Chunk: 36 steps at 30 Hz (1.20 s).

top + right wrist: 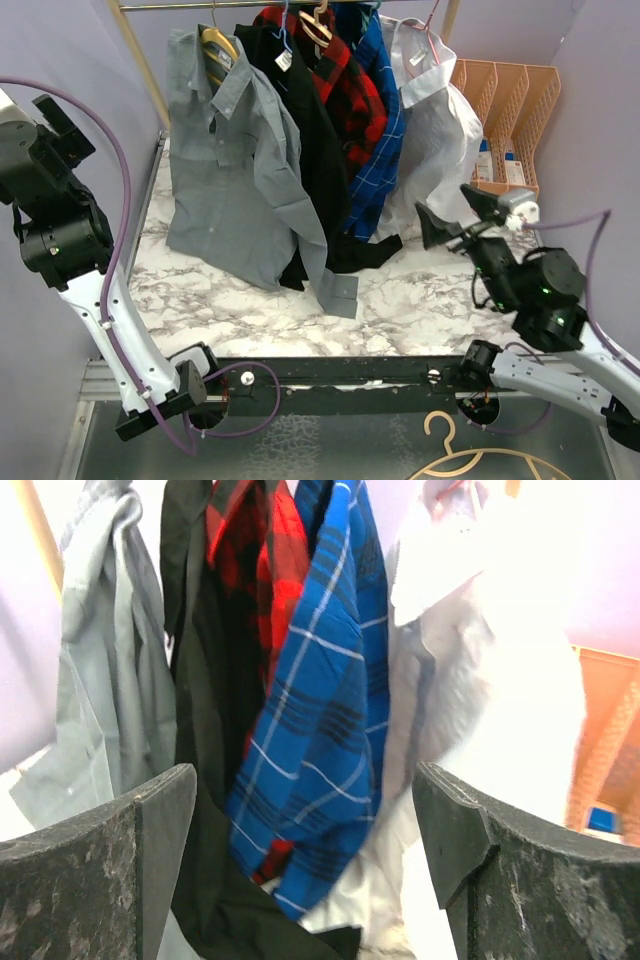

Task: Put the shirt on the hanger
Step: Reset both arms

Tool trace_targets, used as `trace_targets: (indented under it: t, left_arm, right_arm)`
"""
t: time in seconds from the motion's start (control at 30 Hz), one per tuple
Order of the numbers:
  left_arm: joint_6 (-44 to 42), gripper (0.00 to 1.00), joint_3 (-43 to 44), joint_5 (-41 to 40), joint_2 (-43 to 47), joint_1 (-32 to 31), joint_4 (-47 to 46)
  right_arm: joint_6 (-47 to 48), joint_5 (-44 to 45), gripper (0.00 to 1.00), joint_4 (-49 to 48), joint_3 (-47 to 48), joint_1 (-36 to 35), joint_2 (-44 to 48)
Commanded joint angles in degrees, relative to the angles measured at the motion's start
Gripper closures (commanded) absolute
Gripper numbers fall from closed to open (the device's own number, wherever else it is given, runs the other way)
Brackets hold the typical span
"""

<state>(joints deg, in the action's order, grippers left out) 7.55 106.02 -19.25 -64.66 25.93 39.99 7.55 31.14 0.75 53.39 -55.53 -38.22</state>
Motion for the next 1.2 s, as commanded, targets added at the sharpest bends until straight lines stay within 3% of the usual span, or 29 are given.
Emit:
trace_targets:
  t: [0.0, 0.13, 0.23, 0.37, 0.8, 0.97, 1.0, 1.17]
  left_arm:
    - [5.56, 0.01, -3.15, 22.33, 1.33, 3.15, 2.52]
    - [6.98, 0.01, -13.74, 46.66, 3.46, 4.94, -1.99]
    - [9.2, 0.02, -20.02, 54.65, 4.95, 5.11, -5.91]
    - [7.66, 0.03, -20.48, 52.87, 5.58, 3.15, -5.14]
    - [4.0, 0.04, -14.62, 38.0, 5.71, 0.61, 0.21]
    - [1.62, 0.06, -15.03, 37.52, 5.35, 1.46, -0.44]
    - [3.8, 0.05, -15.04, 40.72, 5.4, 0.85, -0.83]
    - [3.8, 0.05, -15.04, 40.72, 5.4, 0.85, -0.83]
  right_arm:
    - [5.71, 2.51, 0.11, 11.08, -0.35, -0.32, 8.85]
    - [4.37, 12.5, 0.1, 21.48, -0.77, -0.33, 10.45]
    - [0.25, 14.94, 0.09, 30.24, -1.44, -0.36, 10.28]
    - [-1.47, 19.88, 0.06, 33.74, -4.25, -0.35, 12.11]
    - [7.28, 14.69, 0.05, 14.58, -20.52, -0.37, 26.96]
    - [7.8, 17.81, 0.05, 12.98, -22.72, -0.37, 33.31]
    - [5.99, 15.98, 0.05, 18.58, -21.86, -0.04, 28.85]
    - [5.99, 15.98, 0.05, 18.58, -21.86, -0.04, 28.85]
